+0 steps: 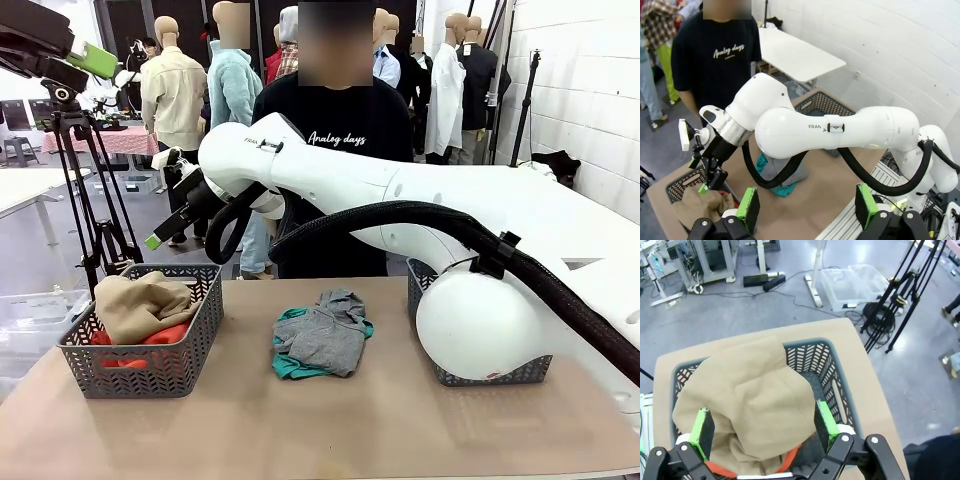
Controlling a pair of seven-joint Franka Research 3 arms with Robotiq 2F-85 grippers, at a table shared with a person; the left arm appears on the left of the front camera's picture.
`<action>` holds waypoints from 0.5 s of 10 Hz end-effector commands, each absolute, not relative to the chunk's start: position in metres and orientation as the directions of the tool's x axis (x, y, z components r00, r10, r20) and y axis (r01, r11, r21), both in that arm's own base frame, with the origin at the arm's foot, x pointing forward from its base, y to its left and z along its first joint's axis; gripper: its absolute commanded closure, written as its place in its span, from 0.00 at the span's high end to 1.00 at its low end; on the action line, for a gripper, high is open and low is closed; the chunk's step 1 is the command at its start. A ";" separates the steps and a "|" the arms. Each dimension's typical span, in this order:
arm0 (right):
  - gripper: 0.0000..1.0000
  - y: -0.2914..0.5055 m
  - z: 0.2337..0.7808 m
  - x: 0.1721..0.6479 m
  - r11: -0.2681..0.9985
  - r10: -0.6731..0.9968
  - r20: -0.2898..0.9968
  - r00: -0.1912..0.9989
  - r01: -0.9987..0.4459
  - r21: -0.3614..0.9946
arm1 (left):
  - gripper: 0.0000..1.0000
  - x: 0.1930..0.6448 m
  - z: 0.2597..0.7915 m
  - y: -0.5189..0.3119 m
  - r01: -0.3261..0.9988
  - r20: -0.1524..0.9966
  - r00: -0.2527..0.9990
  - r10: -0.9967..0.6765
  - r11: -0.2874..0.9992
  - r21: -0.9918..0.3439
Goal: Sort the tops and bottoms.
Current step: Lift clothes from the center of the table with your left hand.
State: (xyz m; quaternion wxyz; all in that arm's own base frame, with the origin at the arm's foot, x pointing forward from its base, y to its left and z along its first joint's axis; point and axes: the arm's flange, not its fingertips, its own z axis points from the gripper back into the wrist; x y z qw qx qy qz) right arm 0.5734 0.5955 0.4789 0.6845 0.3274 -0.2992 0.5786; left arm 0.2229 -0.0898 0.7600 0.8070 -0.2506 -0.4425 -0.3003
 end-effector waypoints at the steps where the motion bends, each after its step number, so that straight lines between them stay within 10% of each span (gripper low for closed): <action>1: 1.00 0.594 0.483 0.572 0.159 0.625 0.761 0.176 -0.983 0.097 | 1.00 0.223 0.760 -0.089 0.723 0.866 0.424 -0.265 0.675 -0.147; 5: 1.00 0.502 0.491 0.535 0.269 0.437 0.855 0.279 -0.948 0.171 | 1.00 0.223 0.760 -0.089 0.723 0.866 0.424 -0.265 0.675 -0.147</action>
